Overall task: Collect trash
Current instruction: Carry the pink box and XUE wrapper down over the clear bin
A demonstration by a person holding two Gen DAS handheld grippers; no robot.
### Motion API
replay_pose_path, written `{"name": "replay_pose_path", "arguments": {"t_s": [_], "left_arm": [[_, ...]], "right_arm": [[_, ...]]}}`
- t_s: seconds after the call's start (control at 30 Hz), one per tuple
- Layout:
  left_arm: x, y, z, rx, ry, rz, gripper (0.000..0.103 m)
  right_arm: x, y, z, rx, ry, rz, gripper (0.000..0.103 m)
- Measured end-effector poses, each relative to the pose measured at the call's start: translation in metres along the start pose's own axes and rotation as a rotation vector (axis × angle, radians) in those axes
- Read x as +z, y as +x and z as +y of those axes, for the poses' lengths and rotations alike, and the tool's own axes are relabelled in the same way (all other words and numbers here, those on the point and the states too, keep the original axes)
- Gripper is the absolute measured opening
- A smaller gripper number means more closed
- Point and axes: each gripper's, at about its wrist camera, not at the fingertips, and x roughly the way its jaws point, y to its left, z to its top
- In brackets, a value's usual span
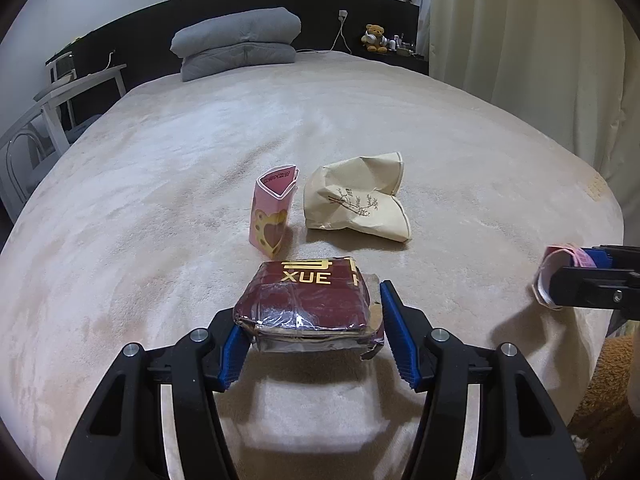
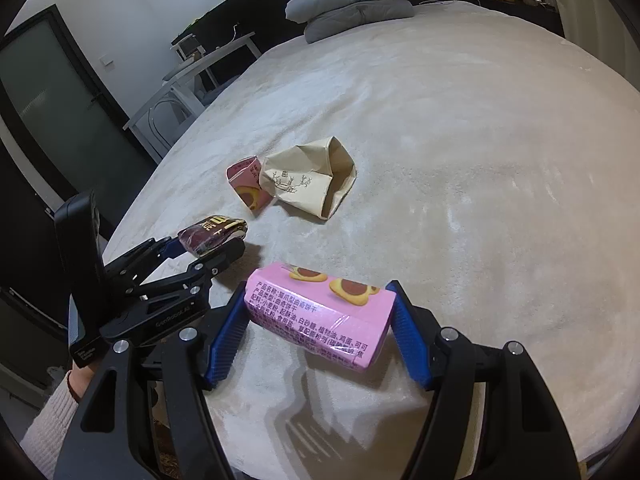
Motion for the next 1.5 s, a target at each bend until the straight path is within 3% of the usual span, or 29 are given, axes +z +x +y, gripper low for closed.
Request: {"name": "replay_pose_path", "arguments": {"t_s": [0.63,1.1,1.5], "left_arm": [[-0.03,-0.077,-0.024,-0.042,-0.069,-0.095,0.058],[-0.077,-0.125,-0.062,-0.079,-0.107,-0.133,0.058],[-0.128,-0.166,-0.079,-0.103,-0.215,-0.146,0.058]], "right_arm": [[-0.024,-0.019,-0.006,-0.004,0.008,-0.042,0.067],[-0.089,-0.058,-0.009,0.06,0.089,-0.039,0.067],[-0.144,-0.096,-0.001,0.106,0.086,-0.024,0.067]]}}
